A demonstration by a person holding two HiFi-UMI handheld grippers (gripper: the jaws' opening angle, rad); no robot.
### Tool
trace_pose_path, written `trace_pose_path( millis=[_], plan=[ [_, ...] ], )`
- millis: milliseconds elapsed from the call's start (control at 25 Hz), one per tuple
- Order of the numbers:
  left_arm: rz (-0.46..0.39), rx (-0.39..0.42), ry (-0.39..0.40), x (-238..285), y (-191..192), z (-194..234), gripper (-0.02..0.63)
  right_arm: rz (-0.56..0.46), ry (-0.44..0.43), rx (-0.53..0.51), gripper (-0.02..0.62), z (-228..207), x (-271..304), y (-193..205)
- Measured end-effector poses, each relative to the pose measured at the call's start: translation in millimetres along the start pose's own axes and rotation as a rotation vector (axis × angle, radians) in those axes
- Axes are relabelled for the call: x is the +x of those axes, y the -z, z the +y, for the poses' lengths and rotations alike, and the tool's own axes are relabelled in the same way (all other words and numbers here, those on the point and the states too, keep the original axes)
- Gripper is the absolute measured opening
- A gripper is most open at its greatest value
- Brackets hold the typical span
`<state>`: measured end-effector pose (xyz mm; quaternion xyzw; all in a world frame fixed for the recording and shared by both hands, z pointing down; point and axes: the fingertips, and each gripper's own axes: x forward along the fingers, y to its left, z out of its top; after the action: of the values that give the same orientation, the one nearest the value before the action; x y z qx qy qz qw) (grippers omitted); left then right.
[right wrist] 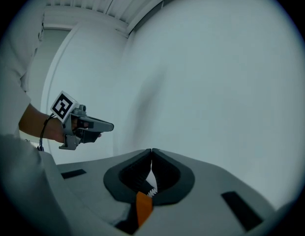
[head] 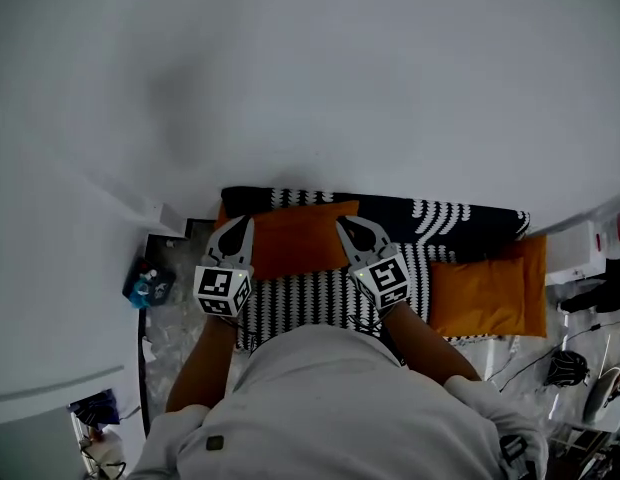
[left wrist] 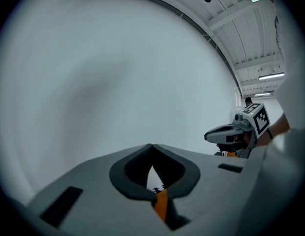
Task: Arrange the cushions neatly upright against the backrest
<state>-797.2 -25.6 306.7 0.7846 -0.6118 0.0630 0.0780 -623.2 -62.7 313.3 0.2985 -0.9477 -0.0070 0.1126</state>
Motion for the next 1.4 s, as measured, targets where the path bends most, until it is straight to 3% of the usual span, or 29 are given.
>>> trace_pose_path(
  millis=[200, 560, 960, 1400],
  plan=[
    [0.008, 0.008, 0.047, 9, -4, -7, 0.009, -0.001, 0.043, 0.011, 0.028, -12, -5, 2],
    [0.050, 0.027, 0.278, 61, 7, -88, 0.009, 0.034, 0.206, 0.062, 0.028, -54, -72, 31],
    [0.065, 0.106, 0.502, 85, 5, -260, 0.009, 0.042, 0.441, 0.132, 0.028, -106, -250, 73],
    [0.055, 0.138, 0.694, 47, 12, -501, 0.009, 0.042, 0.620, 0.149, 0.028, -124, -492, 114]
  ],
)
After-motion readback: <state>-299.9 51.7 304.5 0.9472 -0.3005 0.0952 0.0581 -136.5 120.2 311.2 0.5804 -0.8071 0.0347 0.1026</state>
